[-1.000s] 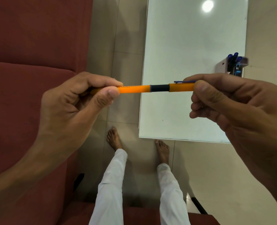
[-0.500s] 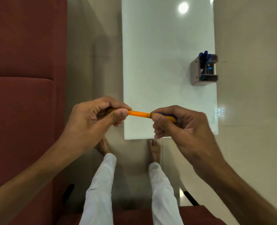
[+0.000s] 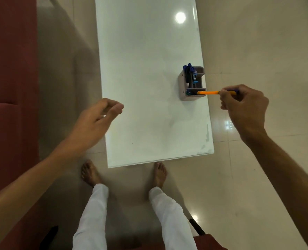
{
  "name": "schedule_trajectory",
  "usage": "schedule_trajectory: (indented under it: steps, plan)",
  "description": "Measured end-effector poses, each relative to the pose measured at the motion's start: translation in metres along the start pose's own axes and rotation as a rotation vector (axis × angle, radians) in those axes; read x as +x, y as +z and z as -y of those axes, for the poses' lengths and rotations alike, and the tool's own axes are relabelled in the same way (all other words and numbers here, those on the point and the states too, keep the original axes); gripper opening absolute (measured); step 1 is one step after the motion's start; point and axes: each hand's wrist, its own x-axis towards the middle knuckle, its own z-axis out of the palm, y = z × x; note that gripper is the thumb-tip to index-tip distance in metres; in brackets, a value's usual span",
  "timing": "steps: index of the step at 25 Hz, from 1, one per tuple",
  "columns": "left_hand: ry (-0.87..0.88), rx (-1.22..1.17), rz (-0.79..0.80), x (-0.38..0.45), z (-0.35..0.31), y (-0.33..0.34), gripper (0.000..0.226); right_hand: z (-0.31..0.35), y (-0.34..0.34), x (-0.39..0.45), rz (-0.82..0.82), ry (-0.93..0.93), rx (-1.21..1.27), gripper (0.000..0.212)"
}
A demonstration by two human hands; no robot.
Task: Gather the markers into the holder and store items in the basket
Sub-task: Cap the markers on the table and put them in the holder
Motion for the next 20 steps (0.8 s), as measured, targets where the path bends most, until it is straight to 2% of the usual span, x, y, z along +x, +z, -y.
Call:
schedule_trajectory:
  steps: [3, 8, 16, 20]
  plan:
    - [-0.081, -0.023, -0.052, 0.000, 0.012, 0.016, 0.038, -0.031, 0.016, 0.048, 0.030, -0.095, -0.107, 0.023]
    - [-0.191, -0.167, -0.207, 0.002, 0.022, 0.052, 0.023, -0.069, 0.059, 0.092, 0.184, -0.237, -0.244, 0.022]
    - [-0.281, -0.235, -0.239, 0.000, 0.020, 0.075, 0.024, -0.080, 0.074, 0.125, 0.228, -0.281, -0.375, 0.020]
    - [-0.293, -0.259, -0.249, -0.010, 0.023, 0.074, 0.024, -0.098, 0.073, 0.130, 0.305, -0.270, -0.380, 0.021]
